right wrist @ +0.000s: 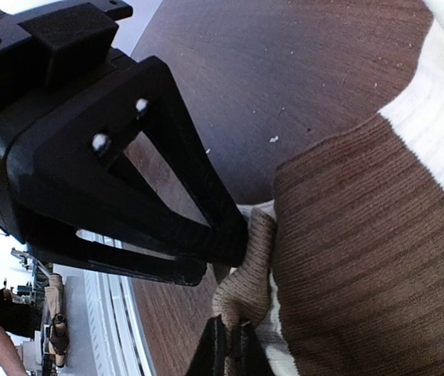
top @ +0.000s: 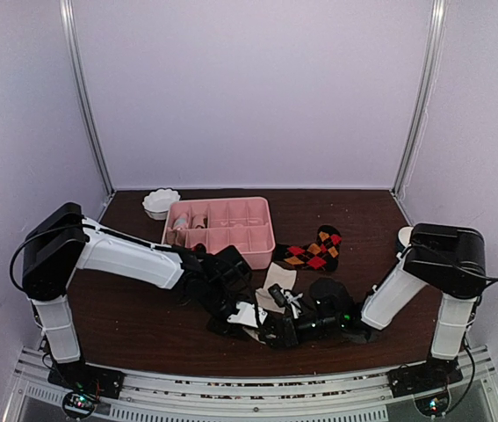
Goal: Roll the socks
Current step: Roll the sock.
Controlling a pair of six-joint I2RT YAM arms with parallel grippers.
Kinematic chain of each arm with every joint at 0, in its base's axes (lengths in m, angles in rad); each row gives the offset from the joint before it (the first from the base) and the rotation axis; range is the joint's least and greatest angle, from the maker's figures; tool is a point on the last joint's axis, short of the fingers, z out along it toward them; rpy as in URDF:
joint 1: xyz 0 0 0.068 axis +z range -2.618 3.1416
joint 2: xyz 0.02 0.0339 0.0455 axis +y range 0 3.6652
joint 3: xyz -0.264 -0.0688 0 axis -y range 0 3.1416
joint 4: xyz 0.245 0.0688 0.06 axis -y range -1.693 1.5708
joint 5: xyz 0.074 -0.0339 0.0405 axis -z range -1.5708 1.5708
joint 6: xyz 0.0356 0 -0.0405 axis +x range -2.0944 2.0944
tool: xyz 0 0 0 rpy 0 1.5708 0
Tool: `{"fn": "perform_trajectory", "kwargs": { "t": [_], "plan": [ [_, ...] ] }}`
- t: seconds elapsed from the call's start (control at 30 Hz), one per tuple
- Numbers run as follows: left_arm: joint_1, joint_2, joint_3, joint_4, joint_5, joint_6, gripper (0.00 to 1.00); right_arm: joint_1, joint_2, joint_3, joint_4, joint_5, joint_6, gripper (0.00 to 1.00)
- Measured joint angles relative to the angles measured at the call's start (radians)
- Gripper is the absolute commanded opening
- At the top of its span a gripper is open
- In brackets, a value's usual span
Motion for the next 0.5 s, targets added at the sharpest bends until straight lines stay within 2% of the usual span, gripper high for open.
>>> {"fn": "perform_trajectory", "kwargs": {
  "t": [0.13, 0.5],
  "plan": [
    [-0.001, -0.002, 0.0, -0.004, -0.005, -0.003, 0.43, 0.0, -0.007, 0.01, -0.042, 0.0, -0.016, 0.0],
    [-0.001, -0.043, -0.005, 0.005, -0.001, -0.014, 0.41, 0.0, -0.01, 0.019, -0.065, -0.006, -0.024, 0.0]
  ]
}}
